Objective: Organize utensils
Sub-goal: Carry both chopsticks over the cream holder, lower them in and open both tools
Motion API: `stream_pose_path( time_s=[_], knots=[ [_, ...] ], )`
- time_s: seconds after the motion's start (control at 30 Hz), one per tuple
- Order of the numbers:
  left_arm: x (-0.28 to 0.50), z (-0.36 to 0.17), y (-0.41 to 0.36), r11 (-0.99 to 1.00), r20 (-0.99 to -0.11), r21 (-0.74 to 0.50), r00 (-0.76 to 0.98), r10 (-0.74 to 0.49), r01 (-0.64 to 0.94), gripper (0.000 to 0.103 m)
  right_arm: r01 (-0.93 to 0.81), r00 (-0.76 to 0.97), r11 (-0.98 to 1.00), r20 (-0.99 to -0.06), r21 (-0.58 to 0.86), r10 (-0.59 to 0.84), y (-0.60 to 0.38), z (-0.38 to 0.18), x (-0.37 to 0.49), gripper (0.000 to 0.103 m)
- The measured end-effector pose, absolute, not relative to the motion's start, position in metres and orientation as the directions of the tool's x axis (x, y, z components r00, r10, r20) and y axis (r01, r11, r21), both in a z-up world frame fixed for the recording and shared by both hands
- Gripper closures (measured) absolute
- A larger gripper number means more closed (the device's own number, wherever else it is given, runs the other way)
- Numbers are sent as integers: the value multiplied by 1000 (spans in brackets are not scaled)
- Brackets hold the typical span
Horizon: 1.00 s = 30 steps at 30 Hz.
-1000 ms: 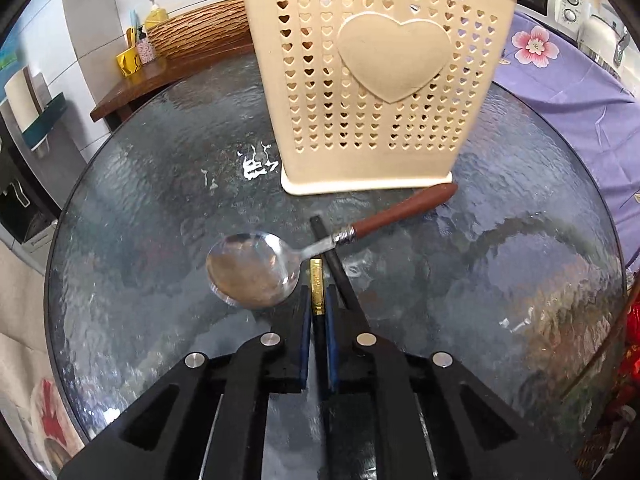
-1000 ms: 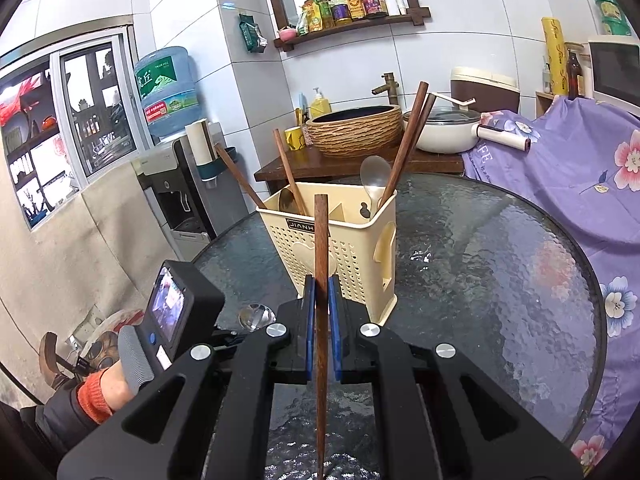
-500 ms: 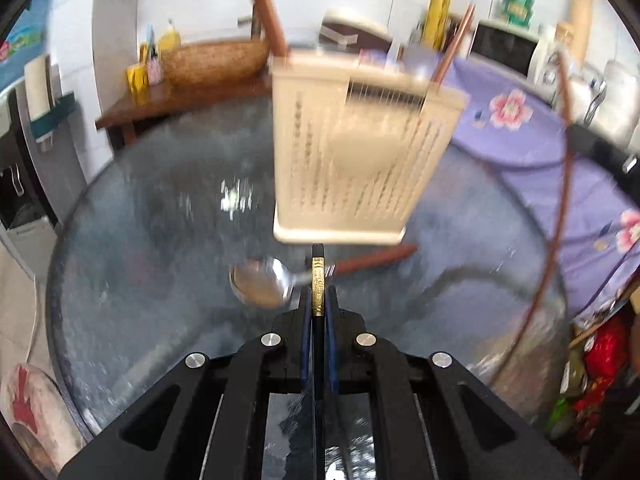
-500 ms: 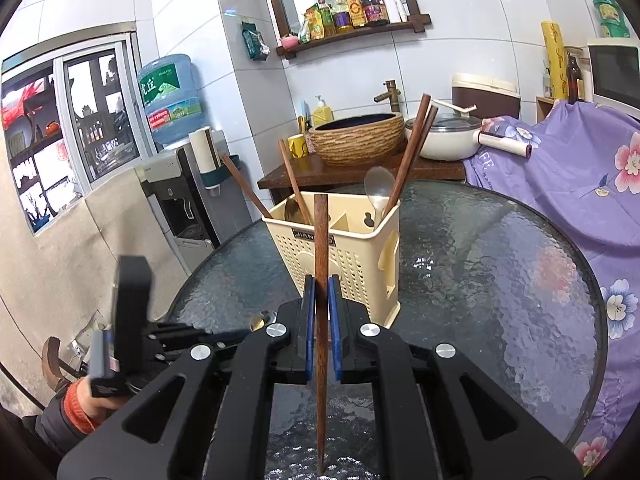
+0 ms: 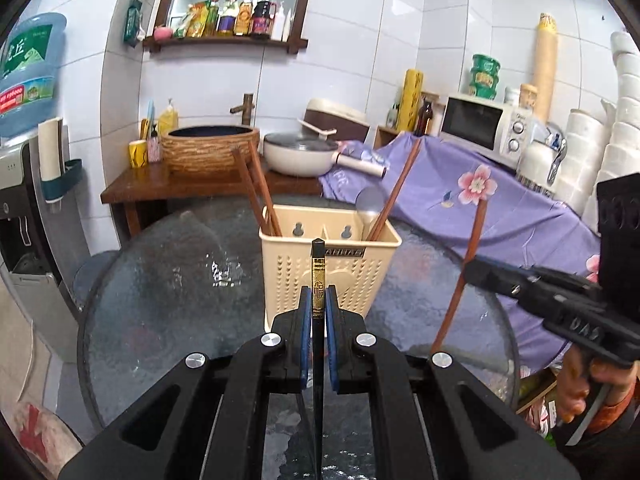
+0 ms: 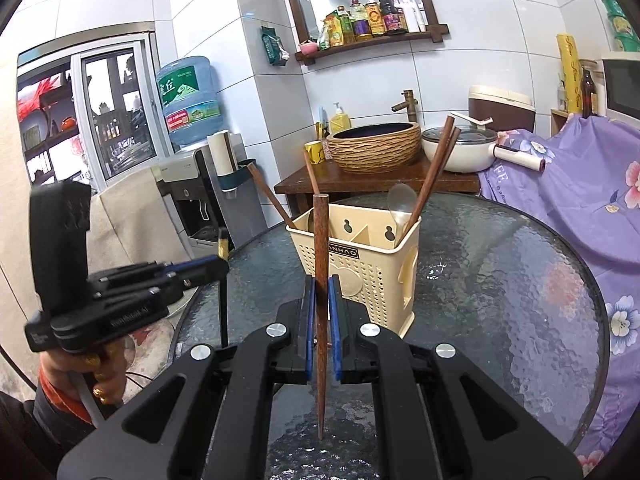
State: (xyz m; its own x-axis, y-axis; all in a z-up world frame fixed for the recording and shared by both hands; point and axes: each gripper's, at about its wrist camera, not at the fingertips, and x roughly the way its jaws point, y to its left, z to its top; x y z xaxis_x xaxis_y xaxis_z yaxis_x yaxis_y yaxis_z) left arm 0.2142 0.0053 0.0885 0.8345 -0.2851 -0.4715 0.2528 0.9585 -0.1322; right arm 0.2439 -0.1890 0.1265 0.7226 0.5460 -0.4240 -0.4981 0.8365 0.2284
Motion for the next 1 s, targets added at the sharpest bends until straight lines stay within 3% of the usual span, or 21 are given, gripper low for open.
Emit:
stream_pose_path(
  time_s=[0.53, 1.0],
  knots=[
    [225, 141, 3, 940, -383, -155, 858, -341, 304, 96, -537, 733, 827, -392, 167, 556, -179, 166, 248, 96],
    [283, 245, 4, 961, -222, -155, 940, -258, 227, 96, -479, 858, 877, -193, 34, 476, -167, 293, 288, 96]
  ],
)
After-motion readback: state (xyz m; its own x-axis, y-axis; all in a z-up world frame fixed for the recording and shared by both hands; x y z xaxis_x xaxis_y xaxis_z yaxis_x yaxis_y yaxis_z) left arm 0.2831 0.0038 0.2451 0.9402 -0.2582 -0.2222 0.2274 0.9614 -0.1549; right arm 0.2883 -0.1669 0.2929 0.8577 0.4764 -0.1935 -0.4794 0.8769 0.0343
